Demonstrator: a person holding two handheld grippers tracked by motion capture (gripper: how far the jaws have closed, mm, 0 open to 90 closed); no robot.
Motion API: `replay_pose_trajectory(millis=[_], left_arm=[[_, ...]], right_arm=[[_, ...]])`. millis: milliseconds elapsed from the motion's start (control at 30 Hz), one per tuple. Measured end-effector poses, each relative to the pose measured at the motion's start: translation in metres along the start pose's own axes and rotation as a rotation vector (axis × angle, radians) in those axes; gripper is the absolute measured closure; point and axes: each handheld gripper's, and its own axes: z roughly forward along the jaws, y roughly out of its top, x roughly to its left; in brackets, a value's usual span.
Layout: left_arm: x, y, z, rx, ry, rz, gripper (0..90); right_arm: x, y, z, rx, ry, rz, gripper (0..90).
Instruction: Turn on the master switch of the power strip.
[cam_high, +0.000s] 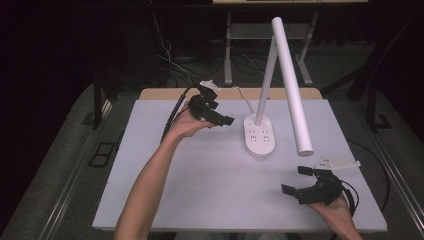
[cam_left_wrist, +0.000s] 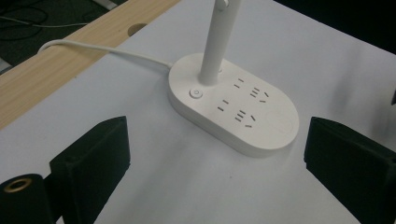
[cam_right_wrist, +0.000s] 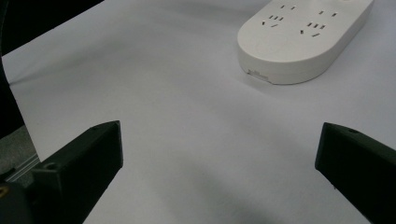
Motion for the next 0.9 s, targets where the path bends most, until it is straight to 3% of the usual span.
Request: replay_pose_trajectory(millis=[267,500,633,900], left_arm=[[0.006,0.006,0.019,0.027,0.009,-0.035,11.2],[0.009,0.009,0.031,0.010,-0.005,-0.086,14.6],[0.014,0.008,0.038,0.019,-0.021,-0.079,16.4],[0.018,0.004,0.055,-0.009,-0.034,-0.123,22.8]], right_arm=[[0.000,-0.001,0.000,0.000,-0.002,0.000,0.4],[-0.001,-0.001,0.000,-0.004,-0.001,-0.003,0.4],[-0.001,-0.001,0.000,0.000,0.002,-0.002,0.4],[-0.001,-0.001,-0.001,0.003,0.003,0.001,0.4]])
